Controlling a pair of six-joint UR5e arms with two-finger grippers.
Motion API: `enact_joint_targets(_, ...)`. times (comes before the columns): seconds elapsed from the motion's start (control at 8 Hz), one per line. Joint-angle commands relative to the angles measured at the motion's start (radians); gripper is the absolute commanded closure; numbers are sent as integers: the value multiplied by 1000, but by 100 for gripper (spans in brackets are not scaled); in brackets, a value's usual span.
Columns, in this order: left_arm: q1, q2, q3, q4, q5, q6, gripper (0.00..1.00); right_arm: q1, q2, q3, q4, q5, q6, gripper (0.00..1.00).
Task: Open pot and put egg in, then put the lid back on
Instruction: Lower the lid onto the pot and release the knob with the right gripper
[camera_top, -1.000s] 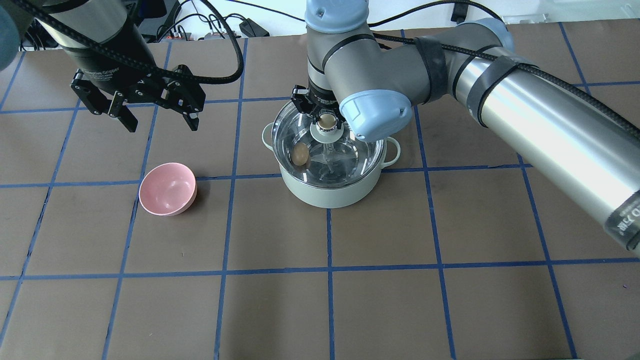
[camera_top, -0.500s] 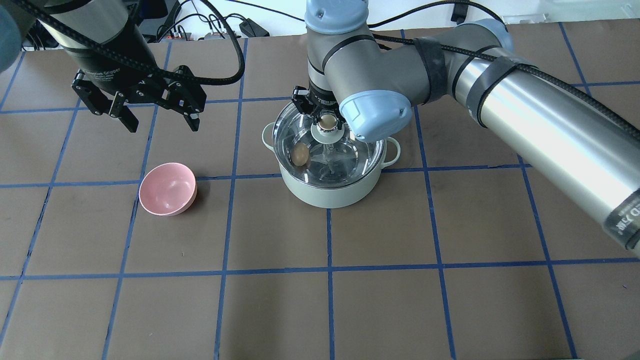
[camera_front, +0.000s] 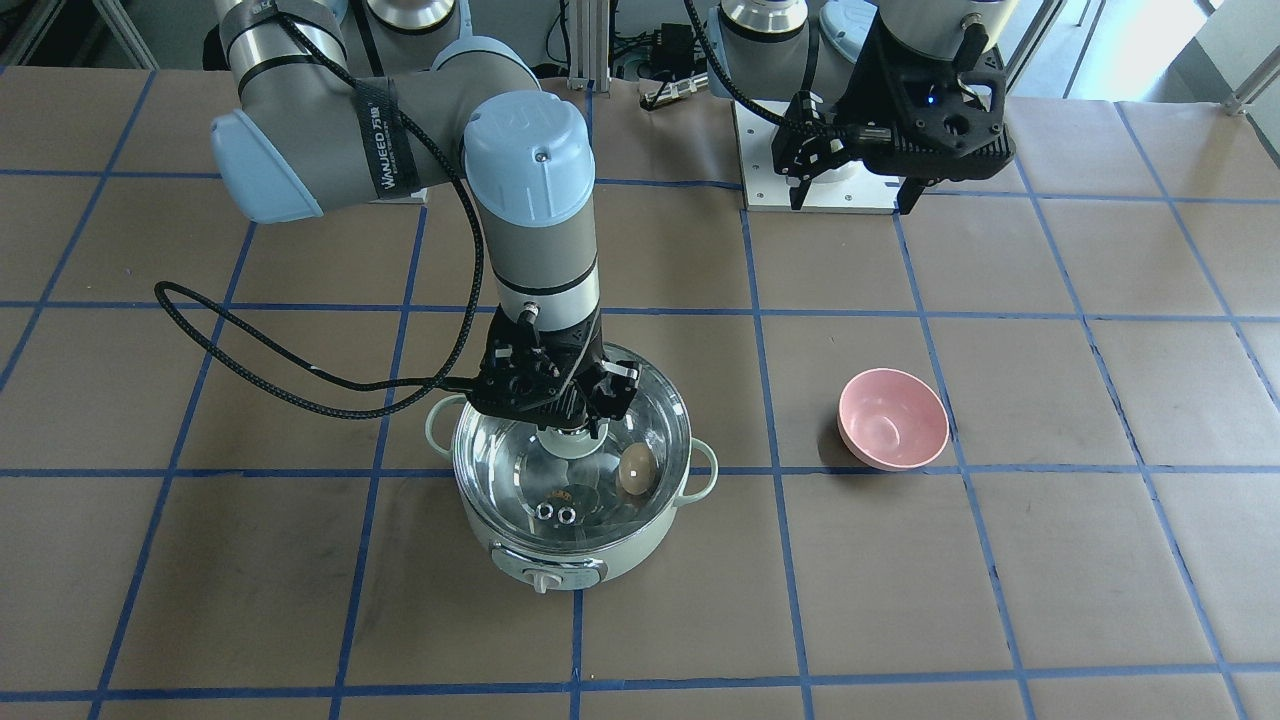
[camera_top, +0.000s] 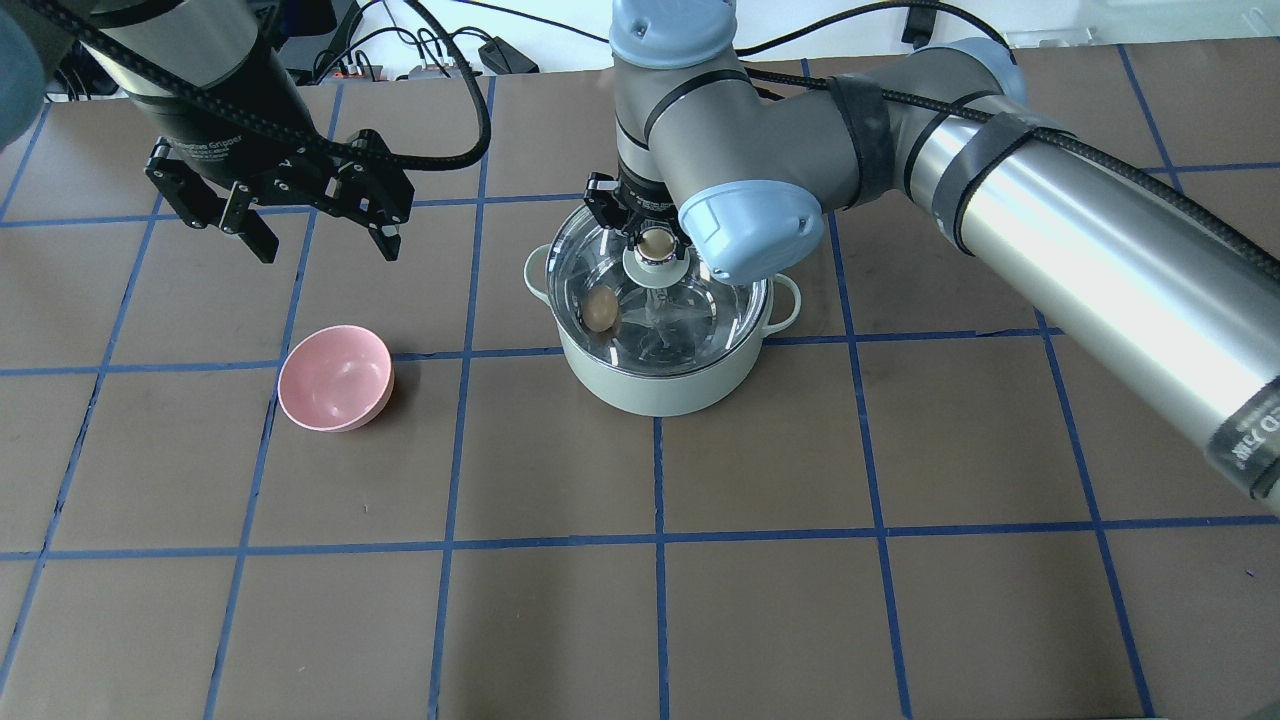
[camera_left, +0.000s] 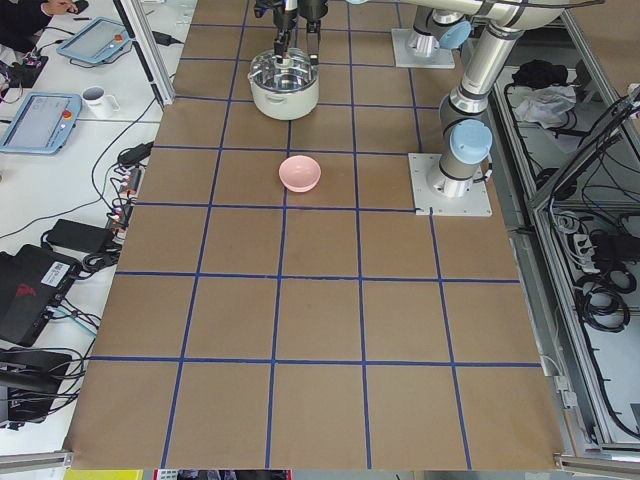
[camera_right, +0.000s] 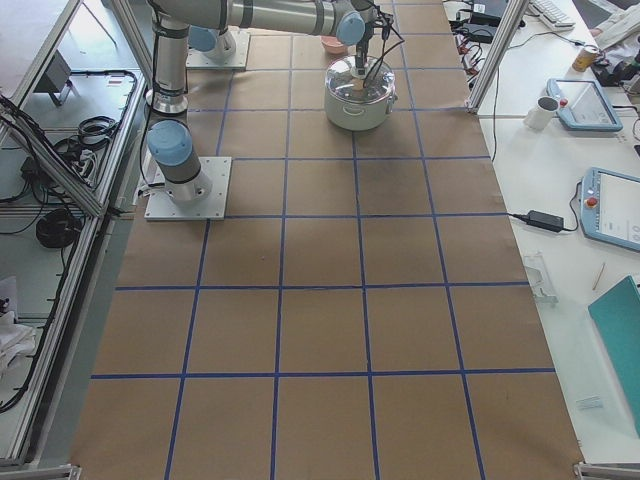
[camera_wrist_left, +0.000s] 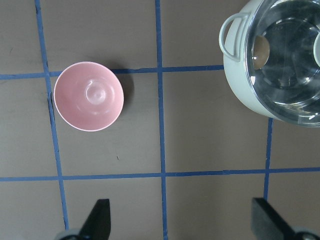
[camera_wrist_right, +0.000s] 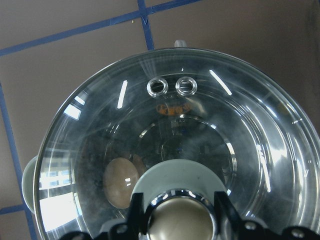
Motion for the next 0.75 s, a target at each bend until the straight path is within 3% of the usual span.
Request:
enact_joint_targets(0.0, 0, 0, 0, 1, 1, 2, 0, 0, -3, 0, -1, 0, -1, 79)
enact_joint_targets(0.5, -2, 0, 0, 11, 0, 2, 0, -2, -3, 0, 16, -2, -1, 68)
enact_joint_targets(0.62, 0, 0, 0, 11, 0, 2, 0, -2, -3, 0, 16, -3, -1, 60)
